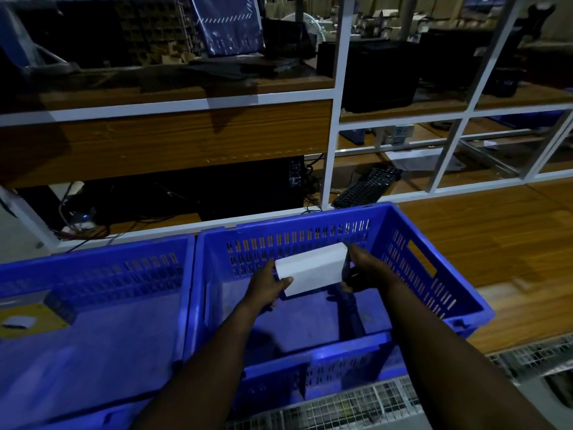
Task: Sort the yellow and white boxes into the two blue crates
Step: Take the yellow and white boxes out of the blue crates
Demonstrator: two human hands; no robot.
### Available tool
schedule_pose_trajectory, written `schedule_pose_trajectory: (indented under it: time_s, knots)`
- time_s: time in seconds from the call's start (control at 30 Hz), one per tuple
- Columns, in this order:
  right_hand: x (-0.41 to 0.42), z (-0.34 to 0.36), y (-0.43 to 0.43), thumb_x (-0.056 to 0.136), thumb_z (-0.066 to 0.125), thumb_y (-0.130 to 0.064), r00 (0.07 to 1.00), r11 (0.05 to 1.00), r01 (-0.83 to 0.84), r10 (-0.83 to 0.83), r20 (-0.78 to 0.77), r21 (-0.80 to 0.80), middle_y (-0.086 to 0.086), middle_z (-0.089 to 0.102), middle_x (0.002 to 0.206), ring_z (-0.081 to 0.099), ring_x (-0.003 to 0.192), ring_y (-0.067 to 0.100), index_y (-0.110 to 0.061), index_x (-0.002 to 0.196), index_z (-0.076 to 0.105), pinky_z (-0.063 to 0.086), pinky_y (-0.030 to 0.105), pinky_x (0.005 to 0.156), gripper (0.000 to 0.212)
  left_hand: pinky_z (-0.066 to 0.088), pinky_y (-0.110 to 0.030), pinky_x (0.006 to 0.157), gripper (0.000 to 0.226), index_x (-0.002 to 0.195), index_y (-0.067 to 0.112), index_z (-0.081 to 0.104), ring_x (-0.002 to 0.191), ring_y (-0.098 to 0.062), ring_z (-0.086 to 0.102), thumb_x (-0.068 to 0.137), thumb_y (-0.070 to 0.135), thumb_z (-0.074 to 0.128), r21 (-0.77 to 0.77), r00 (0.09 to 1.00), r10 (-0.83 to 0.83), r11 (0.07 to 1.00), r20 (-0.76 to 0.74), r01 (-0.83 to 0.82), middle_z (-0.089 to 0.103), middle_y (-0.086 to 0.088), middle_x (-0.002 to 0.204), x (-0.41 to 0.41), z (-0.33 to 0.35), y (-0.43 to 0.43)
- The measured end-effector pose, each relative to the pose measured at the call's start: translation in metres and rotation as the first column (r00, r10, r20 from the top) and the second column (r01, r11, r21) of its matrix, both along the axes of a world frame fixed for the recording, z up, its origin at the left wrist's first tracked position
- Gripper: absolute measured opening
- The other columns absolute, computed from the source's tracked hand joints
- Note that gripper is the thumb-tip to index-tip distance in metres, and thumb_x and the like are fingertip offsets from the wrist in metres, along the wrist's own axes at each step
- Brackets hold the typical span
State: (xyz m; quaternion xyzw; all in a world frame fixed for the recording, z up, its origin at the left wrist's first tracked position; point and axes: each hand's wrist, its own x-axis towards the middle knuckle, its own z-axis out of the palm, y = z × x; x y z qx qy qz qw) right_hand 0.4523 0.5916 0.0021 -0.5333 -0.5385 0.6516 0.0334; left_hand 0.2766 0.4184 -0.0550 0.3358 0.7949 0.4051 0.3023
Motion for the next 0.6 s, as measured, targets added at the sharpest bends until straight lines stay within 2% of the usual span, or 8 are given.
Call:
schedule_pose_trajectory:
  time_s: [0.1,0.17,0.23,0.3,0.4,0.47,0.53,0.6]
  knots:
    - [-0.007,0.000,-0.002,0.090,0.040,-0.067,1.000,1.000,-0.004,0.004,0.022,-0.009,0.020,0.054,0.105,0.060,0.088,0.043,-0.009,0.092,0.052,0.051,0.044,0.060,0.059,0.047,-0.031,0.039,0.050,0.134,0.024,0.042,0.044,-0.028,0.057,0.091,0.021,0.067,0.031,0.997,0.073,0.997,0.017,-0.073,0.066,-0.014,0.093,0.000,-0.009,0.002]
    - [-0.015,-0.003,-0.005,0.087,0.040,-0.071,0.999,1.000,-0.027,0.027,0.036,-0.003,0.019,0.051,0.112,0.058,0.094,0.046,-0.008,0.107,0.050,0.050,0.045,0.062,0.067,0.046,-0.032,0.042,0.046,0.134,0.023,0.042,0.043,-0.023,0.052,0.094,0.015,0.063,0.051,0.988,0.131,0.990,0.080,-0.135,0.062,-0.017,0.077,0.002,-0.012,0.007]
    - [-0.026,-0.003,-0.008,0.089,0.039,-0.068,0.998,0.999,-0.051,0.052,0.032,-0.007,0.019,0.053,0.110,0.057,0.096,0.043,-0.011,0.116,0.049,0.049,0.044,0.071,0.065,0.046,-0.034,0.047,0.041,0.131,0.021,0.042,0.046,-0.023,0.052,0.095,0.010,0.058,0.067,0.966,0.212,0.972,0.147,-0.223,0.059,-0.016,0.074,0.002,-0.012,0.015]
    - [-0.038,-0.004,-0.009,0.092,0.041,-0.056,0.999,0.999,-0.041,0.041,-0.008,-0.018,0.017,0.054,0.103,0.055,0.092,0.037,-0.010,0.108,0.051,0.047,0.040,0.074,0.050,0.046,-0.033,0.048,0.044,0.130,0.023,0.039,0.050,-0.023,0.054,0.092,0.008,0.057,0.079,0.944,0.281,0.951,0.175,-0.297,0.062,-0.017,0.081,0.001,-0.010,0.021]
    - [-0.051,-0.004,-0.013,0.091,0.047,-0.040,0.995,0.998,0.039,-0.044,-0.090,-0.055,0.013,0.050,0.092,0.051,0.077,0.028,-0.010,0.099,0.053,0.041,0.030,0.059,0.031,0.046,-0.033,0.058,0.065,0.140,0.021,0.029,0.078,-0.028,0.061,0.084,0.006,0.059,0.077,0.942,0.312,0.943,0.121,-0.323,0.061,-0.018,0.107,0.001,-0.006,0.022]
    - [-0.054,-0.006,-0.015,0.094,0.046,-0.035,0.990,0.997,0.060,-0.066,-0.125,-0.053,0.012,0.050,0.084,0.050,0.070,0.027,-0.009,0.092,0.053,0.041,0.029,0.055,0.027,0.045,-0.033,0.064,0.069,0.143,0.017,0.023,0.088,-0.032,0.061,0.083,0.009,0.058,0.072,0.954,0.294,0.952,0.057,-0.297,0.058,-0.017,0.112,-0.001,-0.010,0.018]
    - [-0.056,-0.007,-0.017,0.095,0.046,-0.031,0.987,0.995,0.071,-0.080,-0.142,-0.064,0.012,0.052,0.081,0.051,0.069,0.027,-0.008,0.092,0.054,0.041,0.030,0.054,0.025,0.044,-0.035,0.068,0.056,0.135,0.013,0.029,0.091,-0.034,0.059,0.085,0.014,0.054,0.055,0.975,0.222,0.974,-0.024,-0.220,0.056,-0.017,0.109,-0.004,-0.017,0.015]
    - [-0.059,-0.007,-0.020,0.095,0.046,-0.028,0.991,0.995,0.077,-0.083,-0.108,-0.062,0.011,0.052,0.082,0.050,0.070,0.026,-0.009,0.090,0.053,0.039,0.029,0.055,0.021,0.042,-0.035,0.069,0.028,0.109,0.009,0.041,0.087,-0.025,0.055,0.084,0.017,0.050,0.041,0.987,0.071,0.997,-0.142,-0.066,0.053,-0.012,0.095,-0.005,-0.021,0.011]
